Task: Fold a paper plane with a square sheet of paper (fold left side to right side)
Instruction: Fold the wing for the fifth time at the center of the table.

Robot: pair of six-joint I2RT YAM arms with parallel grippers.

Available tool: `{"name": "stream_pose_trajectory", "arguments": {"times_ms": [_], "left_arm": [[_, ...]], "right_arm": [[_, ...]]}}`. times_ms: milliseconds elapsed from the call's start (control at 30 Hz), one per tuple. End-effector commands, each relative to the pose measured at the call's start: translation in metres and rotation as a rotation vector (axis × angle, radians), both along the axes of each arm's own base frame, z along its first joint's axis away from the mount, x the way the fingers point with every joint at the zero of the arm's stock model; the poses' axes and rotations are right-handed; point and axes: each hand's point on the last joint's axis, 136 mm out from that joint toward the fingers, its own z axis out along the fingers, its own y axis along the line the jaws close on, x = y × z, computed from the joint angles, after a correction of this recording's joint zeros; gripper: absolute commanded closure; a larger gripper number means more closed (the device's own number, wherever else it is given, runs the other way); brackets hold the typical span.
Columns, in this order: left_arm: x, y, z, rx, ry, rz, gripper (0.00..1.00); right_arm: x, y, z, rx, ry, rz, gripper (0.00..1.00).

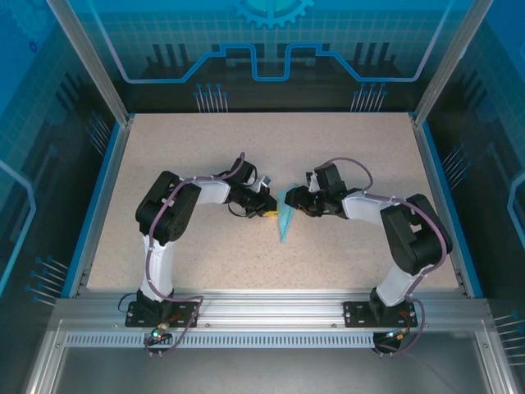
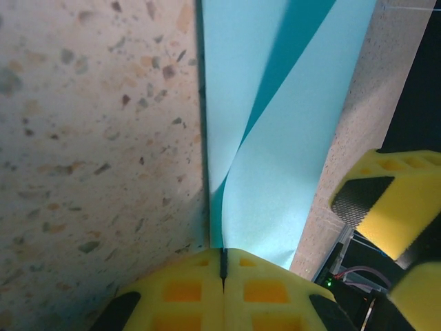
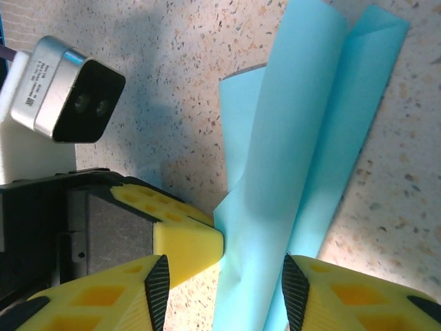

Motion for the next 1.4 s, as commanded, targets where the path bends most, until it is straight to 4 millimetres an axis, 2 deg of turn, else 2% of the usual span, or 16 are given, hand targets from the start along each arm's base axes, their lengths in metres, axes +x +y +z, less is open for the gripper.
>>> {"name": "stream_pose_trajectory", "arguments": {"times_ms": [0,167,200,467,833,1367], "left_arm": [[-0.002,-0.004,-0.004,0.014,0.001,-0.027,1.0],[-0.003,-0.004,-0.004,0.019,-0.001,-0.029,1.0],[-0.003,-0.005,-0.004,0.019,-0.001,-0.03,1.0],[-0.003,-0.005,-0.004,0.018,-0.002,-0.031,1.0],[-0.001,-0.01,0.01,-0.007,-0.055,-0.046,1.0],[0.002,-0.009,0.022,0.008,-0.112,-0.043,1.0]], "right_arm": [[0.006,0.002,-0.006,0.027,0.025,0.004,0.5],[0.005,-0.003,-0.019,-0.002,0.056,-0.013,0.48],[0.014,0.001,-0.012,0.005,0.036,-0.013,0.48],[0.018,0.001,-0.013,0.009,0.035,-0.012,0.48],[0.007,-0.009,-0.037,-0.054,0.119,-0.034,0.47],[0.005,-0.006,-0.041,-0.048,0.133,-0.02,0.47]]}}
